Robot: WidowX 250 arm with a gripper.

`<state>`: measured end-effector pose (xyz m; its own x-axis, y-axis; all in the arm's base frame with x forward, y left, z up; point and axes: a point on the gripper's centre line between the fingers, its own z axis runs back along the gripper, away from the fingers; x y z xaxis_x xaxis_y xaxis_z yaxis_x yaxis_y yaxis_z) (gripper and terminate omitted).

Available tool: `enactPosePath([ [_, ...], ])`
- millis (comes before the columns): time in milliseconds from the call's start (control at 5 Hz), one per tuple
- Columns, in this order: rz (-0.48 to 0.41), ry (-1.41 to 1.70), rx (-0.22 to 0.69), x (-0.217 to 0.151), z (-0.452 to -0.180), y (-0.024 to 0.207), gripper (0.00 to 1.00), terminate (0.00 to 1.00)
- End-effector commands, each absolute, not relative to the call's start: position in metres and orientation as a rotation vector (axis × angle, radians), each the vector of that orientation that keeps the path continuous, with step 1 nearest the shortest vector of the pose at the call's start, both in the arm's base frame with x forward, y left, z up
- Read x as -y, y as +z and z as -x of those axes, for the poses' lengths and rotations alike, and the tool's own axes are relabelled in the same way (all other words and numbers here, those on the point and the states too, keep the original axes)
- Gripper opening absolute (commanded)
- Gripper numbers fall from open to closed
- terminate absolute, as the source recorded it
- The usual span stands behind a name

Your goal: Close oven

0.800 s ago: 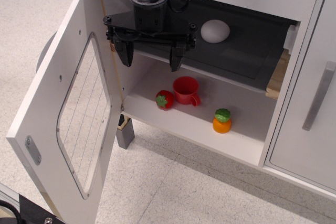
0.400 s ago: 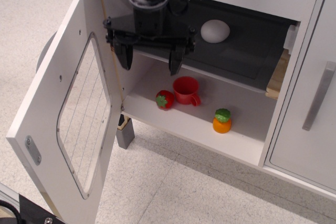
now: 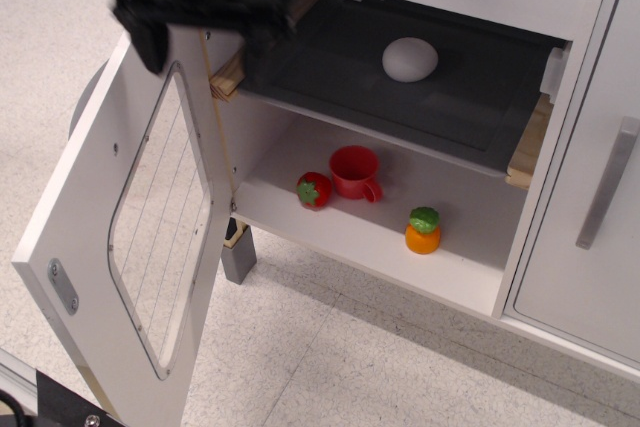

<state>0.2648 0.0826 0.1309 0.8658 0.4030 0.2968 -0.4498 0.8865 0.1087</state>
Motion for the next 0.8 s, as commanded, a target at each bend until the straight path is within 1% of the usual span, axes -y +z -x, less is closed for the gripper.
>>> enactPosePath([
  [0, -0.31, 0.463, 0.297, -0.13, -0.258, 0.15, 1.0, 0.0],
  [200, -0.268, 0.417, 0.251, -0.142, -0.251, 0.138, 1.0, 0.0],
  [400, -0.235, 0.466, 0.246, -0.137, -0.252, 0.124, 1.0, 0.0],
  [600, -0.155, 0.551, 0.221, -0.124, -0.259, 0.117, 1.0, 0.0],
])
